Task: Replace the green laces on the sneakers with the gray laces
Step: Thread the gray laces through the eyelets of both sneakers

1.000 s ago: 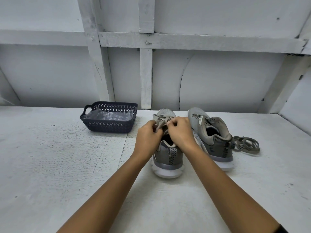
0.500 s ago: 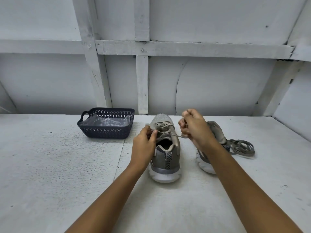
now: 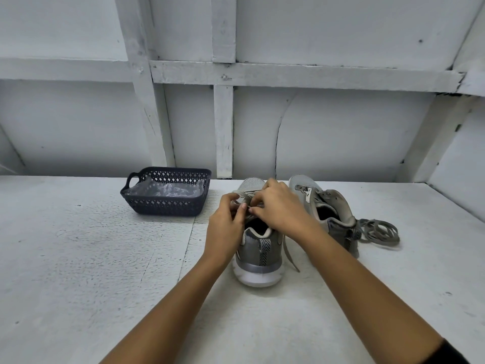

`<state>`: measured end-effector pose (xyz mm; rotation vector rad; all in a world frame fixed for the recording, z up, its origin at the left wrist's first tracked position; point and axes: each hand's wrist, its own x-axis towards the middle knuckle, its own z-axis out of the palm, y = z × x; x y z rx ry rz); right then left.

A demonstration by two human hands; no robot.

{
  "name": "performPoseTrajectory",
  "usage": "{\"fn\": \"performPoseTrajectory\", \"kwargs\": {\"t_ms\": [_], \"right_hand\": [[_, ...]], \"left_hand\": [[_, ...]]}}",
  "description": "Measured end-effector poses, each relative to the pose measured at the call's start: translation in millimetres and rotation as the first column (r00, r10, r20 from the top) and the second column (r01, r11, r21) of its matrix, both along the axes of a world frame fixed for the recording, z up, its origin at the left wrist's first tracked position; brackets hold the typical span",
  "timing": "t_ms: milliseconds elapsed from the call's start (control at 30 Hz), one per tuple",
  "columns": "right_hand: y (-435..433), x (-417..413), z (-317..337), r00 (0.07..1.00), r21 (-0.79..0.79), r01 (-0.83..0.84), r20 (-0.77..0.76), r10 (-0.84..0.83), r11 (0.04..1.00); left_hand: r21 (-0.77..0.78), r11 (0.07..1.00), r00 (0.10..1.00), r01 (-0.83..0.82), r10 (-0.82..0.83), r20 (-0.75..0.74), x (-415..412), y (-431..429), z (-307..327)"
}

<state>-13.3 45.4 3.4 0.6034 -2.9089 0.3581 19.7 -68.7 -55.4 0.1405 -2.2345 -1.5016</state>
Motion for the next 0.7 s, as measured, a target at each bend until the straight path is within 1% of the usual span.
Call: {"fn": "performPoseTrajectory", "kwargs": {"t_ms": [167,300,367,467,533,633,700], "right_hand": [[2.5,-2.8,-2.1,0.998,-0.045,-0.042,0.033,0.044,0.998],[12.8,6.5,-1.0,0.993,-0.284,-0.078,0.065,0.1,0.956],[24.2,15.7,2.0,0.982,-0.375,-0.086,0.123,0.141,0.923],[43.8,25.6,5.1,0.957,-0.467,-0.089,0.206,0.205,0.88],[49.7,27.5,3.9,0.94,-0.494,-0.096,0.24,0.242,0.864],[46.6,22.7,1.2,0.93,-0.559,-0.05,0.275,0.242,0.828],[44.3,14.7,-0.8,0.948,-0.623,0.039,0.27,0.168,0.782]], "left_hand": [[-0.009,1.0,1.0,0.023,-0.023,-0.013,-0.6,-1.0,-1.4],[0.034,0.999,1.0,0.024,-0.024,-0.006,-0.9,-0.5,1.0],[0.04,0.999,1.0,0.025,-0.024,-0.013,-0.5,0.0,2.5],[-0.003,1.0,0.999,0.021,-0.021,-0.028,-0.5,0.4,2.9],[-0.046,0.999,0.999,0.016,-0.018,-0.032,-0.9,-0.6,2.7],[-0.065,0.998,0.999,0.022,-0.023,-0.024,-0.3,-3.1,4.0],[-0.063,0.997,0.999,0.052,-0.051,0.003,-0.6,-6.8,8.0]]}}
